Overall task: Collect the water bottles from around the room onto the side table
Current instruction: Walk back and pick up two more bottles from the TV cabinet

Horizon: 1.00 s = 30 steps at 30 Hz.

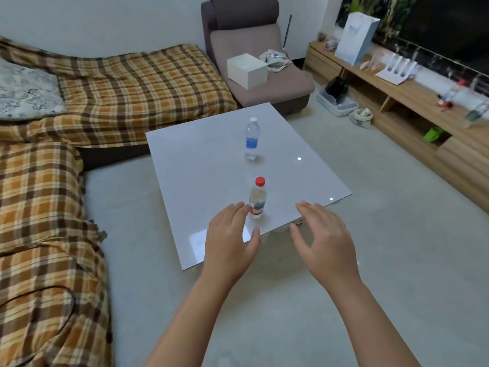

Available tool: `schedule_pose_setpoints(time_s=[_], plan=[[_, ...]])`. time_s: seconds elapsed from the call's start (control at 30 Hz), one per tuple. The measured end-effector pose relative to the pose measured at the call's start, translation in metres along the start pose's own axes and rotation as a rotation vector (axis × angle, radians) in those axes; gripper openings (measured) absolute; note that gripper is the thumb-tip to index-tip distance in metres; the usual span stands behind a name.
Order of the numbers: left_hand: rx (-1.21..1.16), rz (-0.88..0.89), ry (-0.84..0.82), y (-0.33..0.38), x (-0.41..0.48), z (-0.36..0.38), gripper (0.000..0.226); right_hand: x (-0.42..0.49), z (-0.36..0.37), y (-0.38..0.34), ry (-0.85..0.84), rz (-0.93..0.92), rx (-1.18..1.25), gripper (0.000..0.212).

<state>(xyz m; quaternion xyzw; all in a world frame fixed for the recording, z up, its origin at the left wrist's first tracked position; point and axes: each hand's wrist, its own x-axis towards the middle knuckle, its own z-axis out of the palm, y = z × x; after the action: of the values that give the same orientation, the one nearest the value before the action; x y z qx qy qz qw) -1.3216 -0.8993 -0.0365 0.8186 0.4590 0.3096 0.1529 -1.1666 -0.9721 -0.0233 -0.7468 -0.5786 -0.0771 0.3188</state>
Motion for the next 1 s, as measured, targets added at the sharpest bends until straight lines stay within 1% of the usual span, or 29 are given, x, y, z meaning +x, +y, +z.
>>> schedule_pose_setpoints(time_s=[0.13,0.27,0.37,0.5,0.67,1.0], plan=[[-0.023,-0.05,-0.046,0.003,0.029,0.029,0.049,0.028,0.011,0.028,-0.023,0.03,0.029,0.043],[-0.022,-0.083,-0.005,0.016,0.065,0.062,0.048,0.066,0.022,0.072,-0.089,0.013,0.064,0.044],[-0.009,-0.085,0.019,0.039,0.098,0.092,0.046,0.102,0.022,0.114,-0.1,-0.016,0.09,0.044],[0.03,-0.084,-0.009,0.084,0.151,0.135,0.046,0.152,0.009,0.176,-0.078,-0.027,0.091,0.044],[0.068,0.019,-0.024,0.146,0.217,0.181,0.046,0.198,-0.011,0.254,-0.064,-0.023,0.074,0.041],[0.039,0.281,-0.118,0.224,0.329,0.286,0.043,0.262,-0.036,0.384,0.06,0.18,-0.025,0.041]])
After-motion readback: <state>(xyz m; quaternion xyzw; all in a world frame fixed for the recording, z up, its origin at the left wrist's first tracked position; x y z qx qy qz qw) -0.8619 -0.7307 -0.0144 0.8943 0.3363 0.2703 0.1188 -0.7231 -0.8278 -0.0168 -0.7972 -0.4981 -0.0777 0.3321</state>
